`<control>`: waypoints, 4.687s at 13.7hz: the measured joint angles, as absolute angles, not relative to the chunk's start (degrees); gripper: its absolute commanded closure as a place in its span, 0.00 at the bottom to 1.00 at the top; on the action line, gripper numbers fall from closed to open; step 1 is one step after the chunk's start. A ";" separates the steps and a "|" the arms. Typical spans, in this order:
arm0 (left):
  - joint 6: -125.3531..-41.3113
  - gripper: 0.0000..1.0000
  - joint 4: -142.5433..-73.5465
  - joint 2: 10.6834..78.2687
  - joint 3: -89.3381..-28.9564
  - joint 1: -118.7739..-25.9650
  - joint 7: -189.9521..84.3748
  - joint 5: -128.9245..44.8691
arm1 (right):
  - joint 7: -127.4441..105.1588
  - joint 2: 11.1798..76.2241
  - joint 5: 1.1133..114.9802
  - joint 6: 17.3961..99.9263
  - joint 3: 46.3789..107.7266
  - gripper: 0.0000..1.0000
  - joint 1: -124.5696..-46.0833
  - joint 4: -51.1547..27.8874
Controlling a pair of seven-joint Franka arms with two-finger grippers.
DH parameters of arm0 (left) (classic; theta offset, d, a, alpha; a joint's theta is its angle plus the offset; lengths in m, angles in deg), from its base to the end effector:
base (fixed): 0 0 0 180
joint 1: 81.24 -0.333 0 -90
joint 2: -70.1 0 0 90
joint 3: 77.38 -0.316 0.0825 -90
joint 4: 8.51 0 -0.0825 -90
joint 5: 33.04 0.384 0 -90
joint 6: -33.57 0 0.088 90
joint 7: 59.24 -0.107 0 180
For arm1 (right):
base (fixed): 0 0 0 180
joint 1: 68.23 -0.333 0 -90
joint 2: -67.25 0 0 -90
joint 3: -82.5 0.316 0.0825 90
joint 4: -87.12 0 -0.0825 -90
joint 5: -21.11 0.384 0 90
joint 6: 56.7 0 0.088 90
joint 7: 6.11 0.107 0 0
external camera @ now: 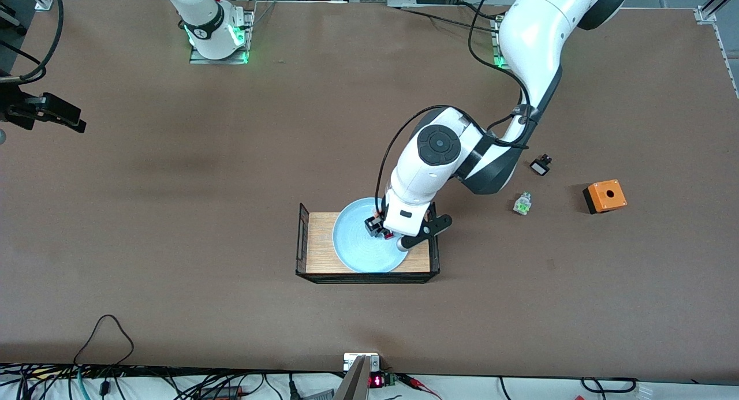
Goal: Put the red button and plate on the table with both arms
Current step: 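Lift the red button out of the wire tray with the left gripper, then carry the red button toward the orange box while the right gripper moves out, then lower the button beside the orange box while the right gripper reaches the plate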
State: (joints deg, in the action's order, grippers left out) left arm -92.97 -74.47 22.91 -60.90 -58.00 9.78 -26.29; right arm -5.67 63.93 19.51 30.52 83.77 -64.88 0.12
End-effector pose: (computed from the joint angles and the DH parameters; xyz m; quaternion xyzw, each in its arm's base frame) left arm 0.6487 -0.4399 0.3439 0.9504 0.2782 0.0385 0.1339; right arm 0.5667 -0.0241 0.6125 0.9993 -0.0223 -0.0272 0.0129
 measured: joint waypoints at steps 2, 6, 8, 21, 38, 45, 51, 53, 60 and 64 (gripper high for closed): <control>-92.94 0.57 -74.52 22.76 -60.90 -57.99 9.78 -26.12 | -5.67 63.93 19.51 30.52 83.77 0.00 -64.88 0.12; -92.93 0.85 -74.49 22.54 -60.88 -57.78 9.78 -24.65 | -5.67 63.93 19.51 30.52 83.77 0.00 -64.88 0.12; -92.93 0.96 -74.50 22.54 -60.88 -57.57 9.78 -24.50 | -5.67 63.93 19.51 30.52 83.77 0.00 -64.88 0.12; -88.07 1.00 -74.29 23.94 -60.86 -57.40 9.78 -24.45 | -5.67 63.93 19.51 30.52 83.77 0.00 -64.88 0.12; -65.84 1.00 -73.69 36.14 -60.92 -61.91 -0.59 -24.45 | -5.67 63.93 19.69 30.53 84.26 0.00 -67.78 0.17; -57.35 1.00 -73.70 38.28 -60.94 -71.98 -15.25 -24.59 | -5.62 63.96 27.92 30.39 85.04 0.00 -69.21 2.70; -55.79 1.00 -75.45 40.01 -60.94 -82.11 -29.10 -25.17 | -1.19 63.82 29.69 30.40 85.24 0.00 -71.85 2.71; -55.78 1.00 -76.17 40.18 -60.93 -84.51 -32.49 -25.19 | 1.97 63.08 29.66 30.66 85.37 0.00 -75.09 2.71; -57.64 1.00 -79.81 40.23 -60.90 -89.27 -38.55 -25.28 | 9.40 59.19 23.43 32.75 85.48 0.00 -85.05 2.93; -66.70 1.00 -88.18 40.28 -60.90 -90.89 -40.87 -25.29 | 10.30 56.59 20.69 36.94 85.49 0.00 -88.70 3.19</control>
State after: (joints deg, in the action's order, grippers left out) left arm -66.70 -88.18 40.28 -60.90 -90.89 -40.87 -25.29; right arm 10.30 56.59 20.69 36.94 85.49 -88.70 3.19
